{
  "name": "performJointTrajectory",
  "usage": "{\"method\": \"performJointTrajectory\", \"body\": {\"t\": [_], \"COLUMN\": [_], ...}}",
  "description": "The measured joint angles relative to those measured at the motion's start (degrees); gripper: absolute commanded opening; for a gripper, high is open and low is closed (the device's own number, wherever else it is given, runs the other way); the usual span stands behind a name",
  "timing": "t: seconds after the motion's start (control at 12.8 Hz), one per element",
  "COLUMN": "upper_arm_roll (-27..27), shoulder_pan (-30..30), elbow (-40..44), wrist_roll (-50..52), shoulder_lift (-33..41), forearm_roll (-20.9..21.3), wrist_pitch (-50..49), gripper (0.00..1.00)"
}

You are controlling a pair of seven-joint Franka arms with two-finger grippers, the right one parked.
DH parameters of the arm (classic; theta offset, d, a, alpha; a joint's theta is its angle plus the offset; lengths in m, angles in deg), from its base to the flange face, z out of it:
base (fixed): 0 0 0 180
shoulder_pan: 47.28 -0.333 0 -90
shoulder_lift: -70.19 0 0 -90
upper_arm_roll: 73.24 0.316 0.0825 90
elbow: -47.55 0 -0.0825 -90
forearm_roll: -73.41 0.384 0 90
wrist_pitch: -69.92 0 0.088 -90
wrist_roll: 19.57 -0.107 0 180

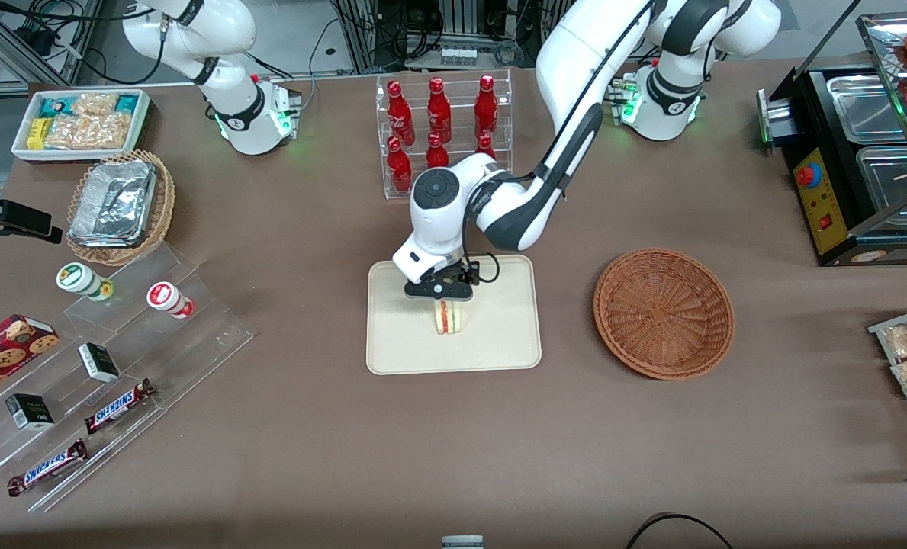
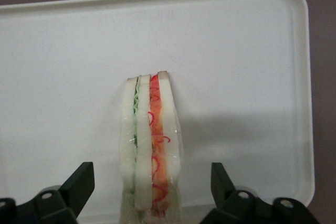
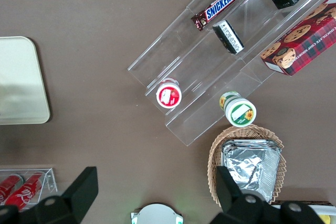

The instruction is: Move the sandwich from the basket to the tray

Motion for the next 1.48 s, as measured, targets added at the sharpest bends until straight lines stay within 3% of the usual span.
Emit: {"method": "performJointTrajectory", "body": {"t": [0.31,0.62,1.01,1.48], "upper_arm_roll": [0.2,0.5,0.7,0.7], "shoulder_pan": [-4.0,-12.0,-23.5,-33.5], "elbow": [0.4,-0.8,-2.9,-8.5], "wrist_roll": [1.0,0.2,-16.4,-33.9], "shoulder_lift": [9.5,21.2,32.6,41.1], "forearm_roll": [-1.3,-1.5,-1.8,-3.5], "wrist_pitch": [-12.6,-24.5,-36.4,-37.9], "gripper": [1.00,1.00,1.00,1.00]}}
